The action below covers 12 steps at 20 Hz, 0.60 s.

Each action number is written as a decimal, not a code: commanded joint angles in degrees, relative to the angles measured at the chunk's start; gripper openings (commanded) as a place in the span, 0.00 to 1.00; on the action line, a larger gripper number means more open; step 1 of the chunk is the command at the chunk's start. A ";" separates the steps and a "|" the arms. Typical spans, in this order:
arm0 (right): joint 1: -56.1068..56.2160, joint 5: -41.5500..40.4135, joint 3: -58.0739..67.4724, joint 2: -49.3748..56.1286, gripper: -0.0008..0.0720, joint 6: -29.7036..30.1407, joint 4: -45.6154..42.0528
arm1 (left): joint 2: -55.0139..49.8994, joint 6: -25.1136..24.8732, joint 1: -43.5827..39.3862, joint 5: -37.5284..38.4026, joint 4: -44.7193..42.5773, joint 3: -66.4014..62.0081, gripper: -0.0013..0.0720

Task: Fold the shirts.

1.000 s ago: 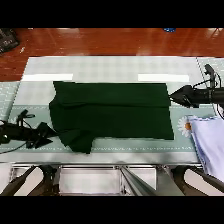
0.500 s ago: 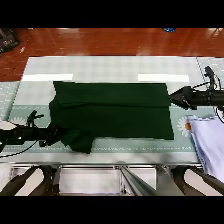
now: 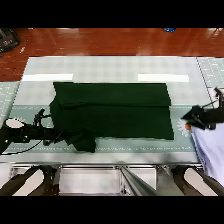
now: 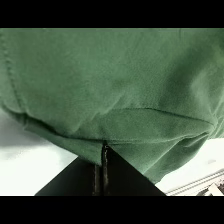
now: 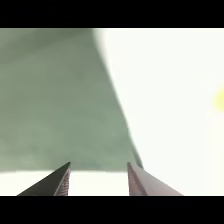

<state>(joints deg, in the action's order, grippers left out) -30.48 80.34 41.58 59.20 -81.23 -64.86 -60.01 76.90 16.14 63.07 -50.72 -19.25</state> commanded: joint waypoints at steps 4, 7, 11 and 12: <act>-0.37 -1.51 -11.93 -1.33 0.59 -2.27 -4.46 | -0.11 -0.42 -0.15 0.72 -0.22 -0.09 0.05; -0.35 -3.26 -13.05 -0.04 0.59 -2.10 -3.82 | -0.11 -0.39 -0.15 1.53 0.04 -0.09 0.05; -0.35 -8.41 -13.03 3.43 0.58 -0.48 -0.37 | -0.11 -0.74 -0.15 1.84 0.46 -0.09 0.05; -0.35 -9.07 -13.03 5.31 0.58 0.28 0.68 | -0.11 -0.83 -0.15 1.84 0.46 -0.09 0.05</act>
<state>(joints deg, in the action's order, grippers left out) -30.83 74.43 28.99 61.45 -82.70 -66.70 -60.18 76.44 16.01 64.47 -50.74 -19.27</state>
